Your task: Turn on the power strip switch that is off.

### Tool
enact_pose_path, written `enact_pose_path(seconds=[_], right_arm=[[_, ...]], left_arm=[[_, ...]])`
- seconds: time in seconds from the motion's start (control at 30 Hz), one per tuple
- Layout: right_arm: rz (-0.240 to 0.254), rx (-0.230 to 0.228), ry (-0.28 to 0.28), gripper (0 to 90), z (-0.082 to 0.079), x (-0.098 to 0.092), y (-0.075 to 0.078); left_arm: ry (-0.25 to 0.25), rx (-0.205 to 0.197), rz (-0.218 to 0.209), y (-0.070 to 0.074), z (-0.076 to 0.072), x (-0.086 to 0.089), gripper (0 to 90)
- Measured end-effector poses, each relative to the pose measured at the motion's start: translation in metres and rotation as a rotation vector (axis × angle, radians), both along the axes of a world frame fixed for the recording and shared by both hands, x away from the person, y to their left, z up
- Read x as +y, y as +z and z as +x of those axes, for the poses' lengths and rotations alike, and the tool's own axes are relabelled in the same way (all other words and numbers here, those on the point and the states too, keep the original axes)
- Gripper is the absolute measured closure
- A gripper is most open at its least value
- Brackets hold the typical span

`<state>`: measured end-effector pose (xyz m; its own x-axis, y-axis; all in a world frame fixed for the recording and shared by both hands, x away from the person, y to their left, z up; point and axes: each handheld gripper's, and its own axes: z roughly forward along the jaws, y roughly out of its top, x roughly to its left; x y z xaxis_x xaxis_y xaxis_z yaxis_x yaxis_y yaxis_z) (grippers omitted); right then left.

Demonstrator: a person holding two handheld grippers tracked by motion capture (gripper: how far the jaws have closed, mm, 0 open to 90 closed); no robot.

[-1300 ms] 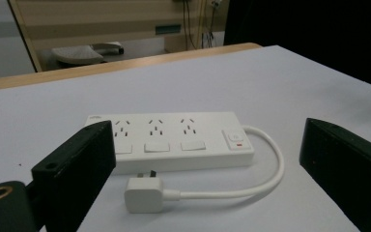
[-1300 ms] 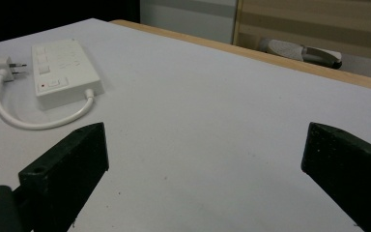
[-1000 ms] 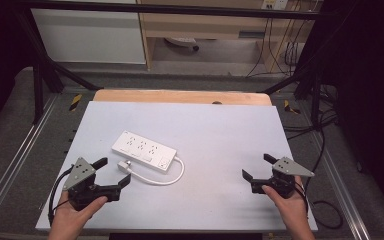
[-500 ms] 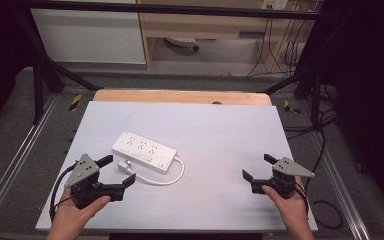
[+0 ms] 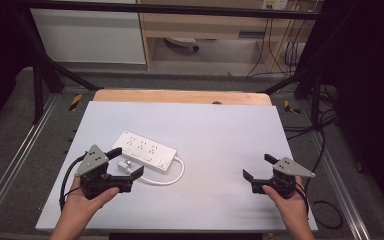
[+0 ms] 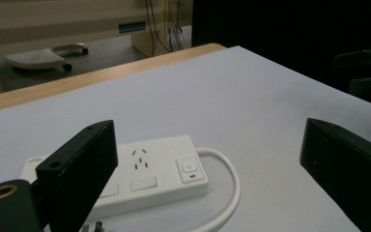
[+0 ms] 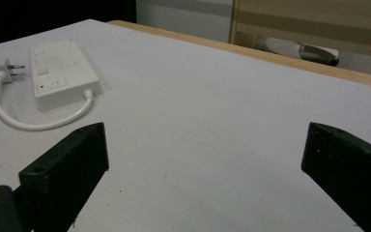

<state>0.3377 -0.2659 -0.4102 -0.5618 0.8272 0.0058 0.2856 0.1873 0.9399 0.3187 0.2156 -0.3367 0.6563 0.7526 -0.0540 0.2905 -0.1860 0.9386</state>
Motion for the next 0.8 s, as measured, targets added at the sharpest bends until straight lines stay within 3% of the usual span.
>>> enact_pose_path(seconds=[0.2,0.5,0.7,0.8], right_arm=[[-0.005,0.007,0.004,3.2,0.0,0.001,-0.001],[-0.009,0.009,0.007,3.3,0.001,0.003,-0.001],[-0.007,0.007,0.004,3.4,0.001,0.002,-0.001],[-0.007,0.01,0.003,3.5,0.001,0.002,-0.001]], left_arm=[[-0.002,-0.017,-0.002,0.009,0.007,-0.01,6.0],[0.004,-0.011,0.011,0.017,0.023,-0.018,7.1],[0.015,-0.018,-0.013,0.022,0.033,-0.02,12.9],[0.021,-0.003,-0.036,0.022,0.037,-0.02,15.5]])
